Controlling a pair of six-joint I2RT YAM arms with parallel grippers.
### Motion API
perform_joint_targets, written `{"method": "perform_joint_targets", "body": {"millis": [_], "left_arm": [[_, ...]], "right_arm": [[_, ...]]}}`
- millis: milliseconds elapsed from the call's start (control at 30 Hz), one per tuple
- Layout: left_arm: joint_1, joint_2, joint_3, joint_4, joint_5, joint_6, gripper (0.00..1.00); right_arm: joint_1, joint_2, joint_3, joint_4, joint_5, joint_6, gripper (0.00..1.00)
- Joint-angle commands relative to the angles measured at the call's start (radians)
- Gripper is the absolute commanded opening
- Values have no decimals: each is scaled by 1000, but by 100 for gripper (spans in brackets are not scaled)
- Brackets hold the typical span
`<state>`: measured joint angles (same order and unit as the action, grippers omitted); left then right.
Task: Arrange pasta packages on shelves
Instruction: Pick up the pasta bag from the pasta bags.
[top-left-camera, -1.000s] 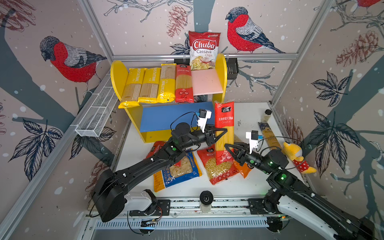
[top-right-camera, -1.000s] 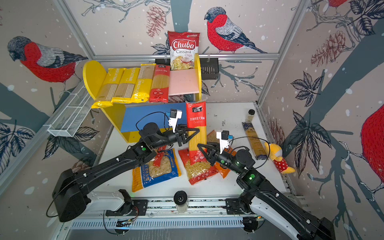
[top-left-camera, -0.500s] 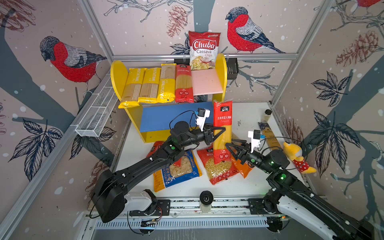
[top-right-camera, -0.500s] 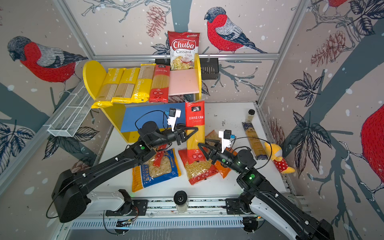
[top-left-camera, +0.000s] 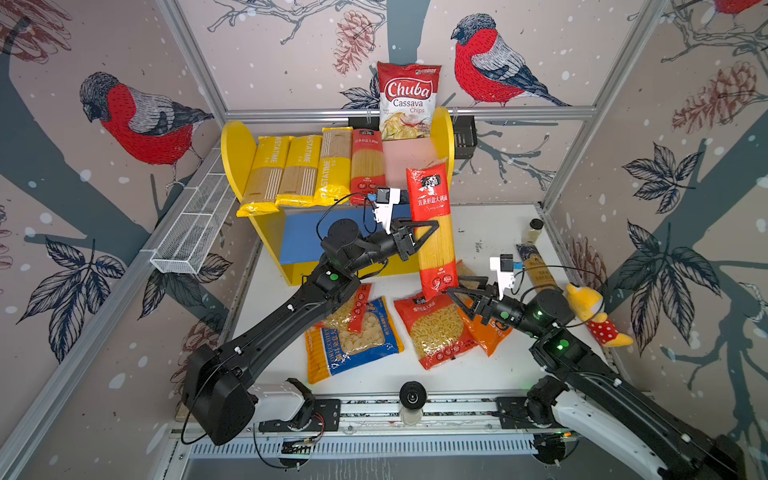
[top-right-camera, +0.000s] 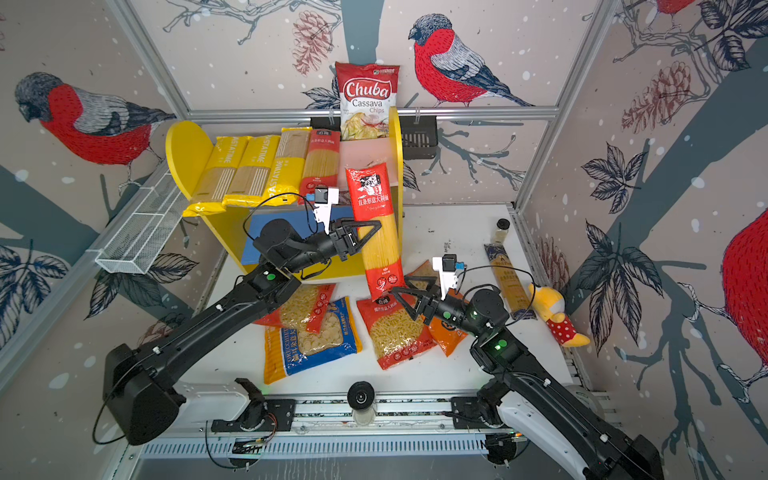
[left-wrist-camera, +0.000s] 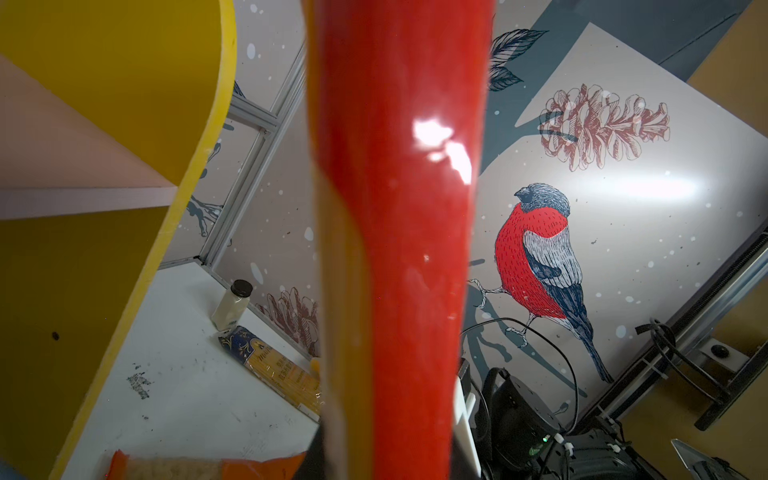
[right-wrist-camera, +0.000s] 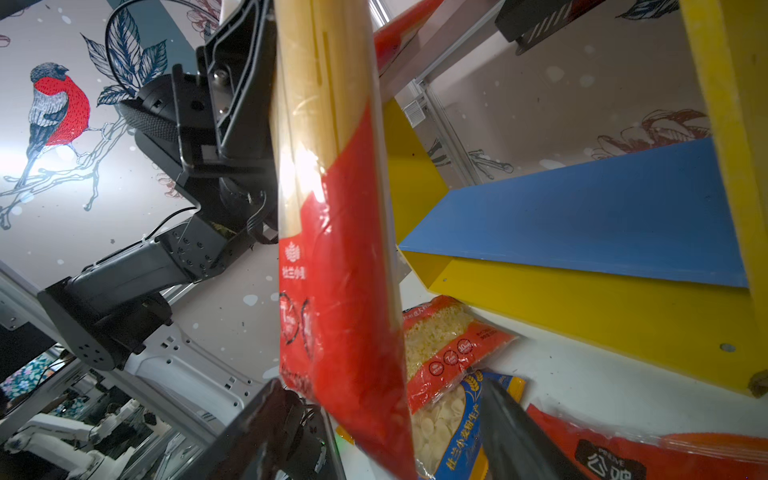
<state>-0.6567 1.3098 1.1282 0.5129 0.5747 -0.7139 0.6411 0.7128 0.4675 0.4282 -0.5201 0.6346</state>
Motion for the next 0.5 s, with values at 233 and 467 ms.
{"method": "perform_joint_targets", "body": {"millis": [233,467], "left_arm": [[2,-7,7,162,44,-43,7],[3,-7,20,153,40,-30,8]], "right_arm": [[11,74,-2,287,-84,148,62],[24,89,-7,338,-95,180,40]]}}
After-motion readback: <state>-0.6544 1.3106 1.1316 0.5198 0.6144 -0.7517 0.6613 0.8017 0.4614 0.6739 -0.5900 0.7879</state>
